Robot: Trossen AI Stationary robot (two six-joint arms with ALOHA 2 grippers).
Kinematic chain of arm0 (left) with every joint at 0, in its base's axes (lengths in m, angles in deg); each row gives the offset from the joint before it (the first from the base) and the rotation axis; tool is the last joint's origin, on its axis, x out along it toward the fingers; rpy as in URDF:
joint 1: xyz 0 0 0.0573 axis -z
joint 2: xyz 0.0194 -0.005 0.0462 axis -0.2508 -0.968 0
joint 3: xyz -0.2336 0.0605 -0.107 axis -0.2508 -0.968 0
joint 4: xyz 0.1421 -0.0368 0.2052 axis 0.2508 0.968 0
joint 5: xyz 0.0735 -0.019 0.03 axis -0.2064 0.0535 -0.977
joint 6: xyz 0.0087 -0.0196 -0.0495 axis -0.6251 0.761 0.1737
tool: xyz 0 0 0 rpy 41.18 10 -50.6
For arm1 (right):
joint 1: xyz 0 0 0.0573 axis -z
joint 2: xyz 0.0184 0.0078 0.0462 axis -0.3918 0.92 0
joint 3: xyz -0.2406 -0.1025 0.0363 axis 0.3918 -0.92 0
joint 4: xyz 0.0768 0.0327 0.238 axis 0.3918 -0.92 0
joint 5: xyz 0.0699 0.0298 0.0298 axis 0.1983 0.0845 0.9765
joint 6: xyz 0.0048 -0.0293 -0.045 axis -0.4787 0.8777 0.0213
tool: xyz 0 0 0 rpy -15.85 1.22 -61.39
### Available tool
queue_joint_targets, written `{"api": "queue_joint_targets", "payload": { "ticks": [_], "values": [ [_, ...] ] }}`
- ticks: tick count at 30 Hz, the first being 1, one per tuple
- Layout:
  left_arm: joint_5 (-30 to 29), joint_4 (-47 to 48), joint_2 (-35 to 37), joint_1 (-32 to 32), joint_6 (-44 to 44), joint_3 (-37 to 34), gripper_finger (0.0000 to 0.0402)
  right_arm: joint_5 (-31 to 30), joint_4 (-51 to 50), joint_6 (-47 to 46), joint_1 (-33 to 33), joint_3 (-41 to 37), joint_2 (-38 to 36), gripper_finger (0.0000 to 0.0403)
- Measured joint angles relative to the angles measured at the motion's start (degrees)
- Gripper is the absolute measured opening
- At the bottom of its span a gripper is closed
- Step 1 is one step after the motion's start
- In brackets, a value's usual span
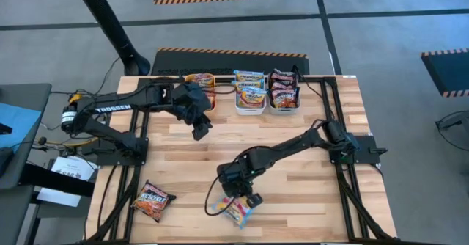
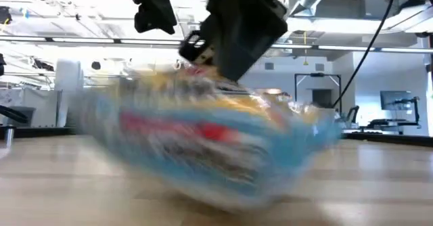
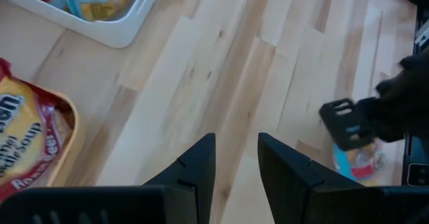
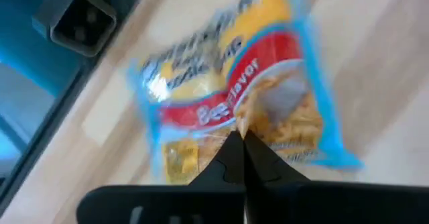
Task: Sort Maruchan noodles
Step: Put the blue noodle pack into the white bin
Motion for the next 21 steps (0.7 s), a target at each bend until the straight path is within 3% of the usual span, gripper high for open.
{"api": "queue_joint_targets", "payload": {
  "ticks": [21],
  "values": [
    [4.35, 1.68, 0.0, -10.07, -6.19, 0.02, 0.0098, -12.51, -9.13, -3.51, 9.44, 0.04, -11.16, 0.0003]
  ]
}}
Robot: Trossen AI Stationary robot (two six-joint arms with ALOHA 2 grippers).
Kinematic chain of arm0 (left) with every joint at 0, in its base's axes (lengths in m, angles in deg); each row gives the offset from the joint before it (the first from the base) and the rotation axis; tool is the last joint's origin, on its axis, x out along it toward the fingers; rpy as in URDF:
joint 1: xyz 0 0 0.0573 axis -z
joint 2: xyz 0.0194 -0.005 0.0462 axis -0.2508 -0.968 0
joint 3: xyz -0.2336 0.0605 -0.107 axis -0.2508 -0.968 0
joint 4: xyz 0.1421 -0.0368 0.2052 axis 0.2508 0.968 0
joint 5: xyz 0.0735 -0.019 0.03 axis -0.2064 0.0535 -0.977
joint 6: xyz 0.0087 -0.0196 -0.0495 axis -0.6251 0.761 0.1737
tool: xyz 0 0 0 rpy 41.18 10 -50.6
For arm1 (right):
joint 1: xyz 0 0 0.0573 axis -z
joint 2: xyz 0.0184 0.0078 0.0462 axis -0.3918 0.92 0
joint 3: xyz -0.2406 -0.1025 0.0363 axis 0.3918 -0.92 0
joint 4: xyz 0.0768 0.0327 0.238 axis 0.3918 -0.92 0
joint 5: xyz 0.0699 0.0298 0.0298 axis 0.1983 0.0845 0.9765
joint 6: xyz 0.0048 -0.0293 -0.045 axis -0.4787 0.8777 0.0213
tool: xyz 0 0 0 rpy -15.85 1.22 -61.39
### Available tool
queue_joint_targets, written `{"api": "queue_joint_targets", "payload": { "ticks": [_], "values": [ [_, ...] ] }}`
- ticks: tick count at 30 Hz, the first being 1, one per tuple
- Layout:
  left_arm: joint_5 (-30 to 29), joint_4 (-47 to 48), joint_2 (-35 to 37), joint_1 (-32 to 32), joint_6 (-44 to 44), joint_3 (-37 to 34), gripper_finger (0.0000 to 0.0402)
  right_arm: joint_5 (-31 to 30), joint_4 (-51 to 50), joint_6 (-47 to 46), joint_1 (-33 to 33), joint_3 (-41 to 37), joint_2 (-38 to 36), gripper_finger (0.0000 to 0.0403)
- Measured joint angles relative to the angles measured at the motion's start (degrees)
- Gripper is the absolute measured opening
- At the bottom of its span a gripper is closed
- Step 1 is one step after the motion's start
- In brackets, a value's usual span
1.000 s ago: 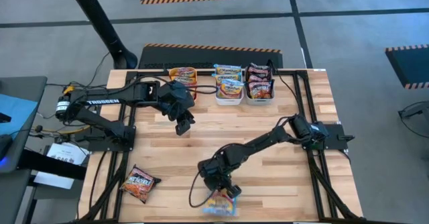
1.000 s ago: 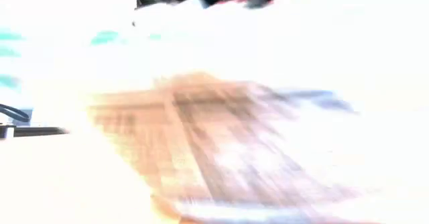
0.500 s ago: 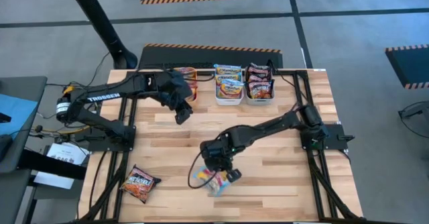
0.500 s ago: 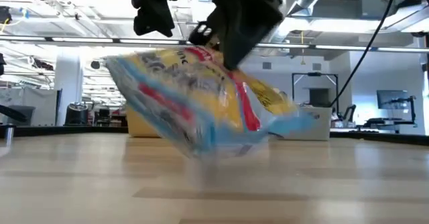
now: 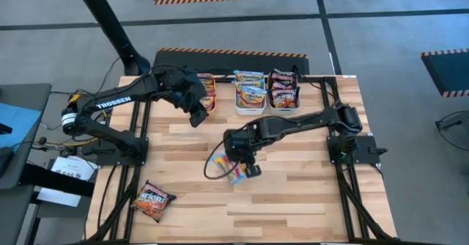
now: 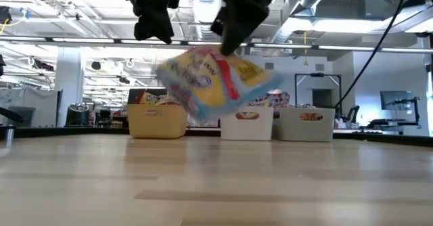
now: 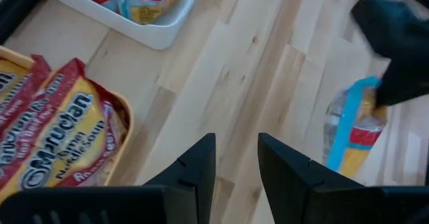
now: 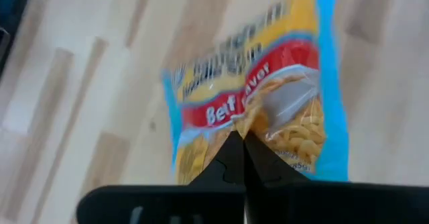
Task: Sort Maruchan noodles
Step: Put the blue noodle pack into the white bin
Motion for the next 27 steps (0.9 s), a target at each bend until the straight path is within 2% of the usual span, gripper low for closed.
{"api": "queue_joint_targets", "payload": {
  "ticks": [12, 16, 22, 27],
  "values": [
    [2.57, 0.08, 0.0, -2.72, -0.56, 0.02, 0.0098, -5.3, -1.68, -0.24, 6.0, -1.62, -8.72, 0.0003],
    [3.39, 0.23, 0.0, -2.7, -0.29, 0.02, 0.0098, -7.55, 0.4, -2.72, 8.12, -8.88, -13.49, 0.0003],
    [3.54, 0.38, 0.0, -2.68, 0.16, 0.02, 0.0098, -7.52, 9.21, -7.27, 11.15, -21.89, -22.39, 0.0003],
    [3.09, 0.28, -0.02, -2.68, 1.74, 0.02, 0.0098, -7.52, 14.45, -9.85, 11.74, -28.95, -28.3, 0.0003]
  ]
}}
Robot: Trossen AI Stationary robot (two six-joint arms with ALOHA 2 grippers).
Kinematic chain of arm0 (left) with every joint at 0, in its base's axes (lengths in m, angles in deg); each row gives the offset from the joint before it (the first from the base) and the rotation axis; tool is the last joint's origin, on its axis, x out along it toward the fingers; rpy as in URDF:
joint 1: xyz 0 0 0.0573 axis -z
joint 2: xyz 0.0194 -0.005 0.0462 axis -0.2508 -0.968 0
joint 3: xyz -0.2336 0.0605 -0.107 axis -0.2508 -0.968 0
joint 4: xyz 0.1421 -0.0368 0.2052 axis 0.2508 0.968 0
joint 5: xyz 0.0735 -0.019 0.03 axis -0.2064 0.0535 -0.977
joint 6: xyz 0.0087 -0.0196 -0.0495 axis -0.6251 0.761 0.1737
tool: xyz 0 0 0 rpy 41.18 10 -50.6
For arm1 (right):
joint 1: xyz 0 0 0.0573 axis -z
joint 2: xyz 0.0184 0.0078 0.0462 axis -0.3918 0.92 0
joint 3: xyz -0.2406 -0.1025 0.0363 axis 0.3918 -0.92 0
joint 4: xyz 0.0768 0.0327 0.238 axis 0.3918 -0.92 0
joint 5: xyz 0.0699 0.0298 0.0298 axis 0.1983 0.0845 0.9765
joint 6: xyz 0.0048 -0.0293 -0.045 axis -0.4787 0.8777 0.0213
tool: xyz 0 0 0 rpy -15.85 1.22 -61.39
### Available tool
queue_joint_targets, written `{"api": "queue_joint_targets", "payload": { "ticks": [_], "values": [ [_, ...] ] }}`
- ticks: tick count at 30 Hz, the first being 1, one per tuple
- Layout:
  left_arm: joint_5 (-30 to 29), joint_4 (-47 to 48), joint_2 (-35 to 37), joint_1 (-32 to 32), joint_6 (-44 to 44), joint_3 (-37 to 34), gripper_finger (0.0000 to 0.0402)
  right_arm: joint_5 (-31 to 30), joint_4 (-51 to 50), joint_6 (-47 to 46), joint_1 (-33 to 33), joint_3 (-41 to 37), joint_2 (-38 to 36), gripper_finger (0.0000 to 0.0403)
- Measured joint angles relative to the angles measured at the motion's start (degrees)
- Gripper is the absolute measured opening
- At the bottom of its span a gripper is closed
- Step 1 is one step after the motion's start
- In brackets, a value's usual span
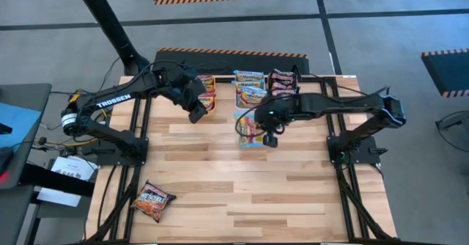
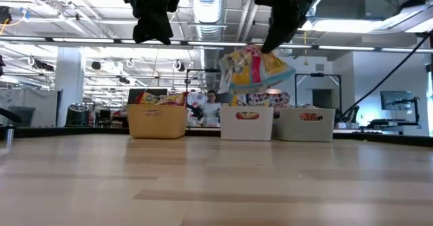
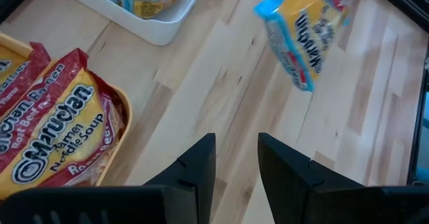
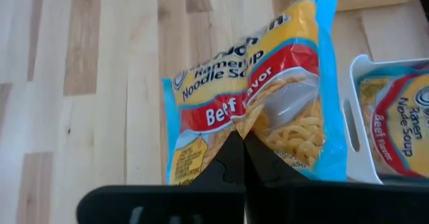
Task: Sort Maruchan noodles
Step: Put the blue noodle pack into the white bin
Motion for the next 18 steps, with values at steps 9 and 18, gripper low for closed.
{"api": "queue_joint_targets", "payload": {
  "ticks": [9, 18],
  "values": [
    [-0.5, -0.38, -0.02, 0.0, 2.31, 0.0, 0.0108, -3.97, 5.56, -4.64, -1.81, -7.89, -5.92, 0.0003],
    [0.48, -2.79, -0.03, 0.0, 3.79, 0.0, 0.018, -6.89, 13.49, -10.14, -6.18, -15.26, -7.75, 0.0003]
  ]
}}
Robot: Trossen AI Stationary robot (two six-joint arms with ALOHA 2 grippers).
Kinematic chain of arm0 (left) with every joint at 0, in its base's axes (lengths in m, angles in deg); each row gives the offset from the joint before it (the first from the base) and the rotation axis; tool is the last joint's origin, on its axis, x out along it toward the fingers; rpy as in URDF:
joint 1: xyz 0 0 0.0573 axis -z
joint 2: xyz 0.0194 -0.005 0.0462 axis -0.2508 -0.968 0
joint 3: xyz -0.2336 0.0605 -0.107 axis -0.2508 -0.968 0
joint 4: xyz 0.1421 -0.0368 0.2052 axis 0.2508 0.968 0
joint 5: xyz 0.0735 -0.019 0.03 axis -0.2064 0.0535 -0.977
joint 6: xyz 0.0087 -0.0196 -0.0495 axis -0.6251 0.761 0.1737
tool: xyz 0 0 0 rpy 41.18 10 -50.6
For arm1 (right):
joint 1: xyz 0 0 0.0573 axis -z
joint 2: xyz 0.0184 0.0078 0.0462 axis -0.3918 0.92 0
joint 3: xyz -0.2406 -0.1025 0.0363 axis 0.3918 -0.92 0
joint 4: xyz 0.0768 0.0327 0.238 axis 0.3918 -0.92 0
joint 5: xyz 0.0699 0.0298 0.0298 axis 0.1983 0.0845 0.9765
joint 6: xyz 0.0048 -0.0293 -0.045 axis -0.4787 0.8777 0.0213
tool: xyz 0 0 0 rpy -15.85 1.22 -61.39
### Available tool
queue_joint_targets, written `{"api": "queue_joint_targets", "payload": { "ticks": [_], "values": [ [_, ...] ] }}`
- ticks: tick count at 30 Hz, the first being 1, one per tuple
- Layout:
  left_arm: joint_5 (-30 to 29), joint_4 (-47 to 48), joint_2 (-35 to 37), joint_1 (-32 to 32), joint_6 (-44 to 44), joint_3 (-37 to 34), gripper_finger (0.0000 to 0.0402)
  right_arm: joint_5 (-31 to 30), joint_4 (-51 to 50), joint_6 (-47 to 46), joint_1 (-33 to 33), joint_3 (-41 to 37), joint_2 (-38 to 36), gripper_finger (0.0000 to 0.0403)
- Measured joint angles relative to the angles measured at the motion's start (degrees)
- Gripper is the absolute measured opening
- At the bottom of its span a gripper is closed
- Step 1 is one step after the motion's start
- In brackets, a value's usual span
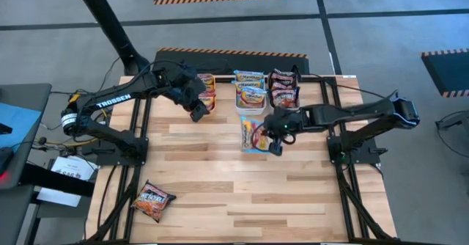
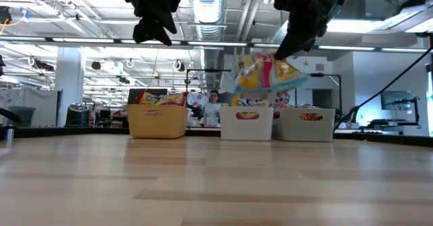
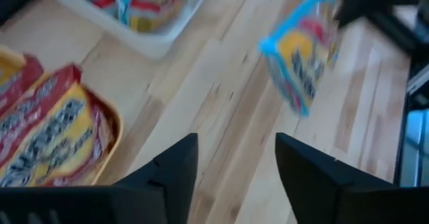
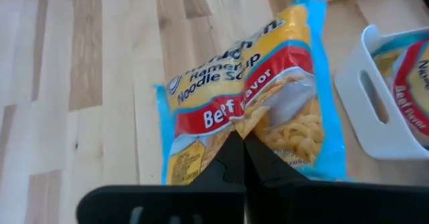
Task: Sort Maruchan noodles
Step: Put the blue noodle pack into the white bin
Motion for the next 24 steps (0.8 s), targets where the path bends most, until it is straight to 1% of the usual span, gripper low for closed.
{"api": "queue_joint_targets", "payload": {
  "ticks": [3, 6, 9, 14, 18, 22, 24],
  "values": [
    [0.55, -4.16, -0.01, 0.0, 3.36, 0.0, 0.0203, -0.83, 4.53, -0.16, -1.53, -1.29, 0.0, 0.0003],
    [4.11, -5.77, -0.01, 0.0, 6.28, 0.0, 0.0213, -3.3, 7.91, -1.01, -2.92, -1.6, 0.0, 0.0003],
    [6.73, -6.51, -0.01, 0.8, 6.38, 0.0, 0.0214, -6.36, 11.98, -1.01, -4.45, -1.6, 0.0, 0.0003],
    [6.46, -7.09, -0.01, 2.44, 7.12, 0.0, 0.0215, -8.87, 18.98, -0.71, -6.16, -1.6, 0.0, 0.0003],
    [6.69, -7.74, -0.03, 3.47, 7.39, 0.0, 0.0215, -9.59, 23.52, 0.56, -6.92, -1.58, 0.0, 0.0003],
    [11.1, -9.21, -0.03, 4.16, 7.01, 0.0, 0.0215, -9.79, 26.94, 1.71, -7.17, -1.58, 0.0, 0.0003],
    [11.57, -10.5, -0.03, 4.82, 6.63, 0.0, 0.0215, -9.9, 28.14, 2.05, -7.17, -1.58, 0.0, 0.0003]
  ]
}}
